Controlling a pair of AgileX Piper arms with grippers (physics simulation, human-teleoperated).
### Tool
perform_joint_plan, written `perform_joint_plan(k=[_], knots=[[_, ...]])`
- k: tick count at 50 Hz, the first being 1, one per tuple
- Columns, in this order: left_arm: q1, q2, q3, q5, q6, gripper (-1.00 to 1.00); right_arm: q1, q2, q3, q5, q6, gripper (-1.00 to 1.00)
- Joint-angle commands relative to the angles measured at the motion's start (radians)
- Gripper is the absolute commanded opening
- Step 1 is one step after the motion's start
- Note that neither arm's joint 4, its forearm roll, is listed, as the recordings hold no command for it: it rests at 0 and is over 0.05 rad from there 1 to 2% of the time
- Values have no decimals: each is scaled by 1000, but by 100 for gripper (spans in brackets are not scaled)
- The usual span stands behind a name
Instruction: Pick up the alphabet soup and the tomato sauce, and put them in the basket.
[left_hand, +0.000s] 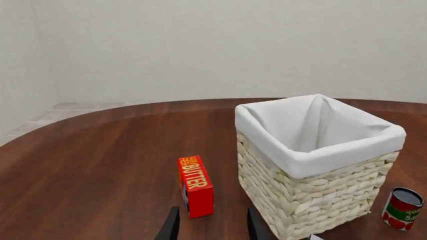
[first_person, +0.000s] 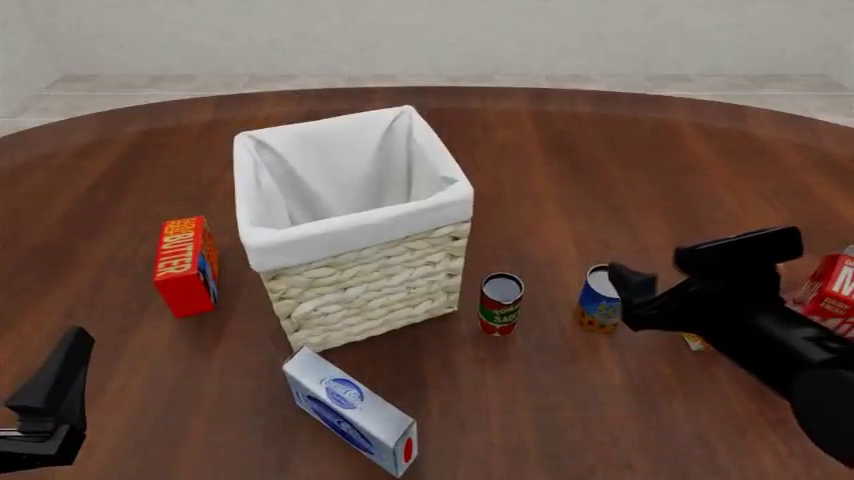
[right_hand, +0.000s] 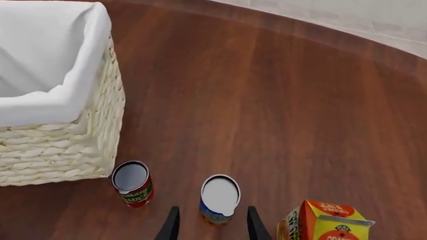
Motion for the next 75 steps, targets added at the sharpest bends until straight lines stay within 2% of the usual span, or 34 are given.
perform_joint_plan(k=[1,31,75], knots=[[0,0,0,0,0,100,-8,73,8,-62,-3,100],[0,0,0,0,0,100,-29,230,16,-192,-14,100],[0,0,0,0,0,100,-45,385,-32,-277,-17,100]])
